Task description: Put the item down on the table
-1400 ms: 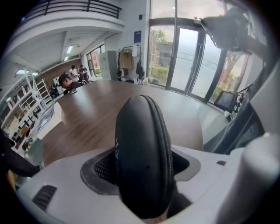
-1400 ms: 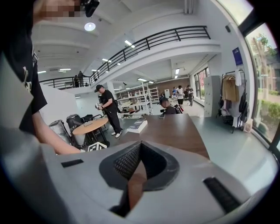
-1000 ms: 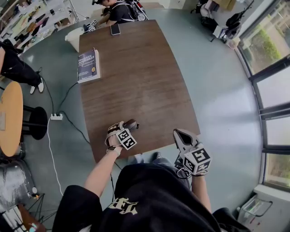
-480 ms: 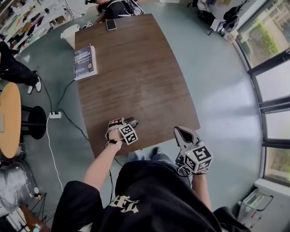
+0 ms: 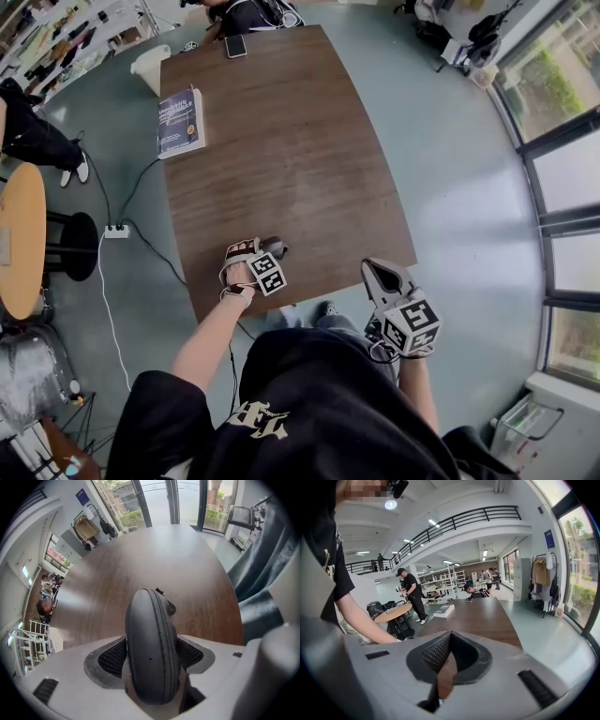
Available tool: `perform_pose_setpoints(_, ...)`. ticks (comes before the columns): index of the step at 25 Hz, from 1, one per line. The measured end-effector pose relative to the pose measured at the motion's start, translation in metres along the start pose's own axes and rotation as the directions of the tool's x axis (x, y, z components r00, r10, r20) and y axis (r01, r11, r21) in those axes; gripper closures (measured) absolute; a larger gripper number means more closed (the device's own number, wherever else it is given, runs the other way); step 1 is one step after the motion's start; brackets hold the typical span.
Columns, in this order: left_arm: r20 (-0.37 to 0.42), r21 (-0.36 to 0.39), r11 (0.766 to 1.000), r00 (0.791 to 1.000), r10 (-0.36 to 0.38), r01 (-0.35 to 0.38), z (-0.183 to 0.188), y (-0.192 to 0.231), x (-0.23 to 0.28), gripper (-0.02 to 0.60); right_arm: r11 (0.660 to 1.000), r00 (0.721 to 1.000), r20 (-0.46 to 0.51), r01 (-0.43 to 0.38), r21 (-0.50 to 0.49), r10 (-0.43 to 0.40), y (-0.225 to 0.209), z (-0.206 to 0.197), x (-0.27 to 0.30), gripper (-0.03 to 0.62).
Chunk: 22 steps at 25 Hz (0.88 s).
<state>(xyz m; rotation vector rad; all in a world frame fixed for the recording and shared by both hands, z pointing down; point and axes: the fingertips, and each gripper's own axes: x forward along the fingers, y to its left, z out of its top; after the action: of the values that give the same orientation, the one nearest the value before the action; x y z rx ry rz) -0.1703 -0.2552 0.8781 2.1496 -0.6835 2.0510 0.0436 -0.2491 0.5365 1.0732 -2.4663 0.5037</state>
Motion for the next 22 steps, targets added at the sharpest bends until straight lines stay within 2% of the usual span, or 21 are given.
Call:
perform_pose_setpoints(11,0.056,-0.110,0.994,0.998,0.006,0.000,0.000,-0.009,-0.023,0.264,1.000,1.000,0.013,-0.018,-0.003,0.018,0.001,-0.002,-0.003,0.608)
perform_pose_setpoints(16,0.099,-0.204,0.979,0.995,0.002,0.018,0.002,-0.020,-0.041,0.264,0.999,0.999,0.021,-0.036,-0.006,0.036,0.003,-0.002,-0.006,0.608)
perform_pose_setpoints(20,0.150,-0.324,0.946,0.988,0.024,0.026,0.002,-0.025,-0.058,0.264,0.999,0.998,0.032,-0.052,-0.010,0.053,0.004,-0.004,-0.010,0.608)
perform_pose_setpoints(22,0.197,-0.425,0.904,0.980,0.031,0.057,0.005,-0.028,-0.072,0.264,0.998,0.997,0.034,-0.063,-0.016,0.064,0.005,-0.005,-0.012,0.606)
